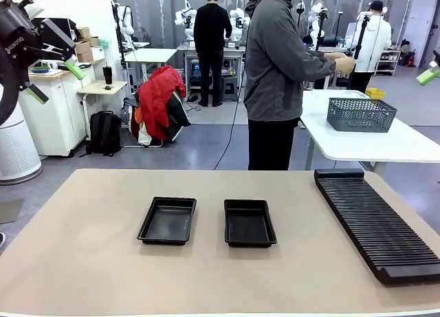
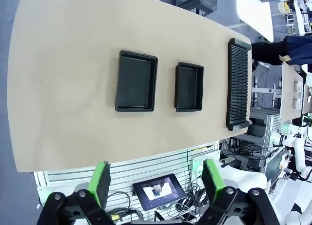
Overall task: Inspect and transfer BCBs to ESD trays.
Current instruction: Pick up the Blank PCB from the PCB Rack and place it in the left ESD tray.
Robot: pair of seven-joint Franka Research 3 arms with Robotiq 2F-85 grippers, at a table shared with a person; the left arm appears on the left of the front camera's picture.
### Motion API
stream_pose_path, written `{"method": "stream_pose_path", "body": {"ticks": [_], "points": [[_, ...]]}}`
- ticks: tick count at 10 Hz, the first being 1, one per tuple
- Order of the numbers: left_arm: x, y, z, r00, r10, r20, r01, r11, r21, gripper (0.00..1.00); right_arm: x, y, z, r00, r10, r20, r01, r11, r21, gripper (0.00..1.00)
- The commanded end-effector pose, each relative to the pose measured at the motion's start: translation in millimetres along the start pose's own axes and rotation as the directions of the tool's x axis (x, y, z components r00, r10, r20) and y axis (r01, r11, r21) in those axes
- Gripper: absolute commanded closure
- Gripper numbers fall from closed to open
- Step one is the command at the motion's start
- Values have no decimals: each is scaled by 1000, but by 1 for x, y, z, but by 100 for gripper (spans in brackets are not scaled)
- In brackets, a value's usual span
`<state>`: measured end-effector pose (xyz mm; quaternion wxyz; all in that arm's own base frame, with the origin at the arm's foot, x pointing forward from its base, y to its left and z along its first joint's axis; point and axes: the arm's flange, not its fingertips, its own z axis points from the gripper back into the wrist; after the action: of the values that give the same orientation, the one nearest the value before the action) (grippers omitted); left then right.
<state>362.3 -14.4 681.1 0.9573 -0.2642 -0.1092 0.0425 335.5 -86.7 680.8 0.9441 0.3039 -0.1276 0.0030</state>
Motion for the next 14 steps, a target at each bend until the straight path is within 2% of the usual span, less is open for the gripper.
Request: {"method": "stream_pose_path", "body": {"ticks": [1,5,14], "points": [[-12,12,-6,999,0,40,2,999,-40,0,7,5,12,1000,5,-14,-5,1000,23,0],[-17,13,-9,996,-18,92,22,999,-46,0,11,11,18,998,22,-54,-22,1000,-10,0],[-7,-1,-3,994,-34,107,34,999,4,0,17,10,12,995,17,-94,-22,999,-48,0]]}}
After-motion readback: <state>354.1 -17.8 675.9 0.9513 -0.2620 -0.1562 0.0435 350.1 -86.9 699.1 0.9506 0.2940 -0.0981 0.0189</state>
